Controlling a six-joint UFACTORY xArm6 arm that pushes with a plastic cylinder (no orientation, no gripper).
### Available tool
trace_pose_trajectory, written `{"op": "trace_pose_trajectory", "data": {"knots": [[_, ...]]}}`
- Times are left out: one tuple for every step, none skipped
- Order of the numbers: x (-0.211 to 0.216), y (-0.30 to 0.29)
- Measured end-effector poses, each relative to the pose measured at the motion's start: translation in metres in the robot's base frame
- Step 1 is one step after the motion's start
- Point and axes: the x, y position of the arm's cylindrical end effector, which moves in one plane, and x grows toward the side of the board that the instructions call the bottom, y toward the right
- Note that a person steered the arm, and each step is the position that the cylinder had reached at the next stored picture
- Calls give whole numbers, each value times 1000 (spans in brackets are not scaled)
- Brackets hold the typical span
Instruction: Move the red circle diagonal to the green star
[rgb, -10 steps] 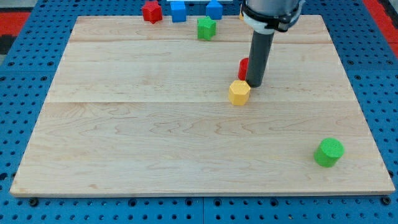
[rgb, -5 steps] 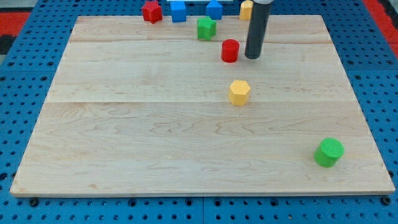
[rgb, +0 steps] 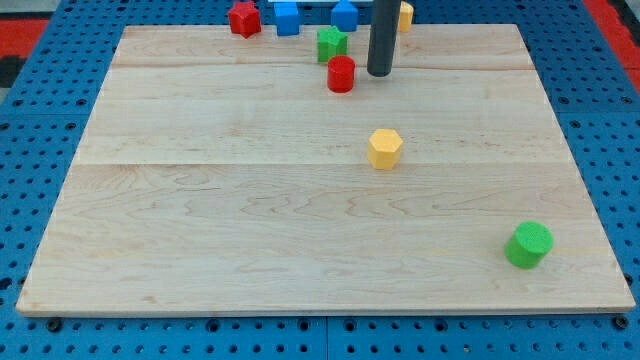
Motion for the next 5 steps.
{"op": "trace_pose_trajectory", "data": {"knots": [[4, -4], [4, -6], [6, -29], [10, -50], [15, 27]]}}
